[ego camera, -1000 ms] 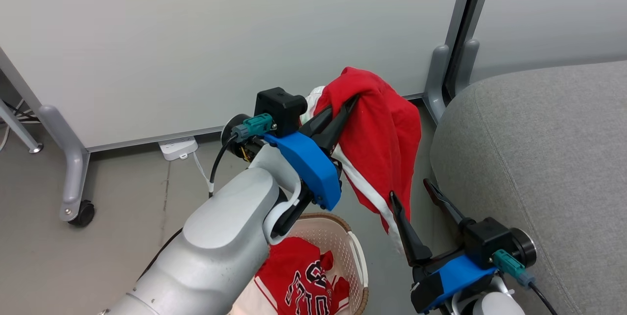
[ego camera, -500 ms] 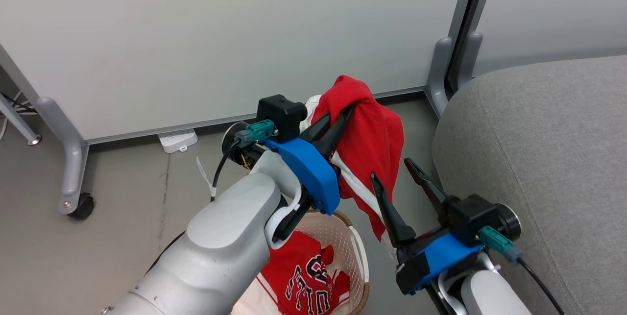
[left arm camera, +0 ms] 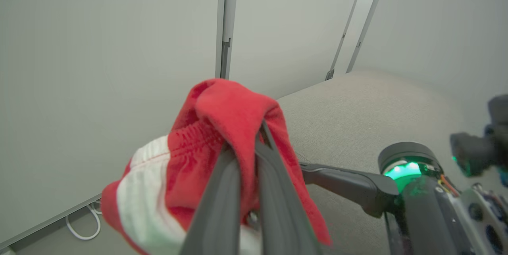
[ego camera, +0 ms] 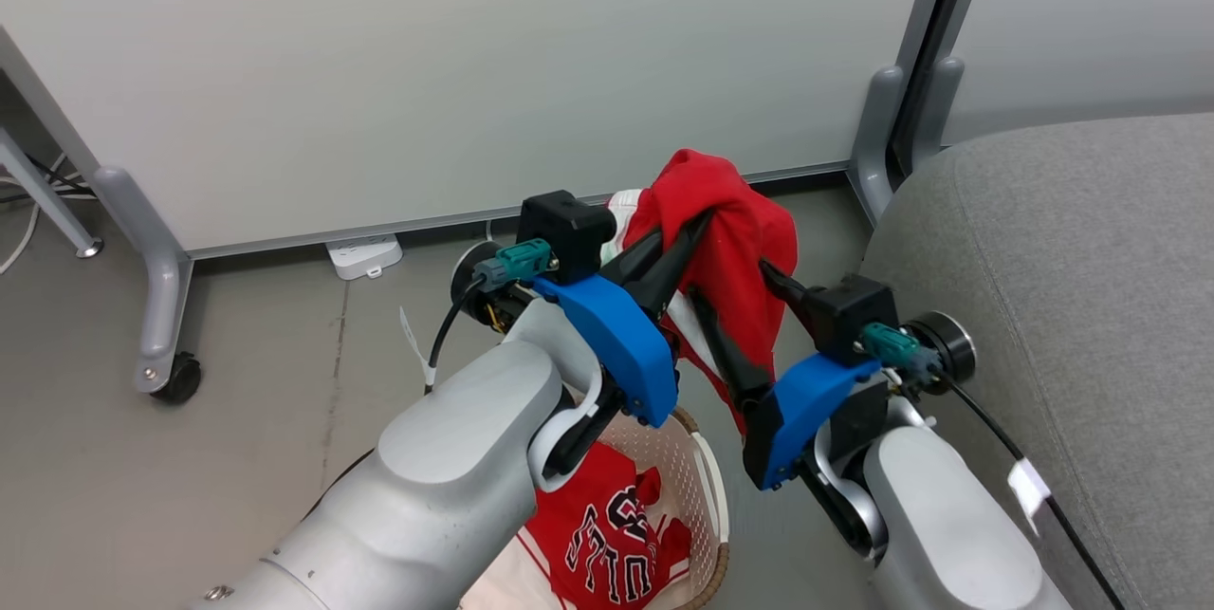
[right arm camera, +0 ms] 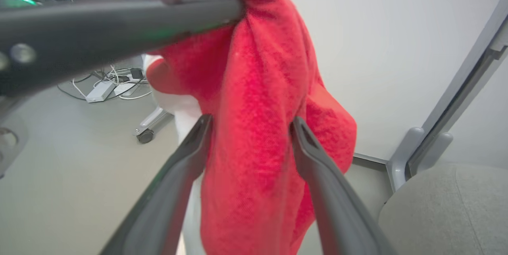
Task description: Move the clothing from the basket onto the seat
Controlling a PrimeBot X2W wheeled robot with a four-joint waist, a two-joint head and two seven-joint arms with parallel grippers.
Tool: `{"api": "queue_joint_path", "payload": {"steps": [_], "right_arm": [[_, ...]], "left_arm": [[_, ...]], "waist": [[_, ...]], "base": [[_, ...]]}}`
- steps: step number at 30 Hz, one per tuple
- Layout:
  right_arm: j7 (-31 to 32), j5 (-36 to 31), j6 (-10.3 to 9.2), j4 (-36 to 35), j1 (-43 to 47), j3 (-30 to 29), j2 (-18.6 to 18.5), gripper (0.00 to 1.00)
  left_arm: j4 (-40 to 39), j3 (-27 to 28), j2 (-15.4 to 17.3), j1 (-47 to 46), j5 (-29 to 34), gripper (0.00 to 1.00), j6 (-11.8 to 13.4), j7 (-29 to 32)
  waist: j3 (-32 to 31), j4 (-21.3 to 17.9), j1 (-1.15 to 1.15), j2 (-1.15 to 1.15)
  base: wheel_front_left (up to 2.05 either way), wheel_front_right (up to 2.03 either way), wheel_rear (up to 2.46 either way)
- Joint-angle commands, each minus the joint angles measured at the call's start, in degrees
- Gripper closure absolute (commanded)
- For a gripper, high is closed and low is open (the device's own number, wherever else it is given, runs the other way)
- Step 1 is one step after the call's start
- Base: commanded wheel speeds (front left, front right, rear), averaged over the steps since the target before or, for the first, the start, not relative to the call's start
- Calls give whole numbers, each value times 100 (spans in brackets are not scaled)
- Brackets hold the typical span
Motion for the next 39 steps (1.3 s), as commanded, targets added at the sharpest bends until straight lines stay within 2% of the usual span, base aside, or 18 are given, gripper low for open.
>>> {"api": "queue_joint_path", "payload": {"steps": [1,6,7,9,18,39], "right_arm": [[66,60,-2,98,-125,79,-8,0],[300,102,-2,568,-368,301,-9,0],[341,115,-2,669,-409,345,-10,22],[357,144,-2,806,-486,409,-10,100],[94,252,-2,1117,-545,604,-10,100],[-23,297,-2,1236,-443,719,-10,100]], "left_arm": [[-16,-55,17,-82,-37,100,12,-30],[-42,-204,16,-127,-179,100,37,-69],[-43,-227,17,-135,-208,100,39,-79],[-40,-262,15,-155,-255,100,40,-92],[74,-458,16,-187,-461,100,38,-146],[215,-659,16,-156,-809,100,15,-243]], "waist": [[6,23,0,0],[-6,64,0,0],[-14,70,0,0],[-33,81,0,0],[-126,87,0,0],[-306,8,0,0]], "base": [[0,0,0],[0,0,0],[0,0,0],[0,0,0],[0,0,0],[0,0,0]]}}
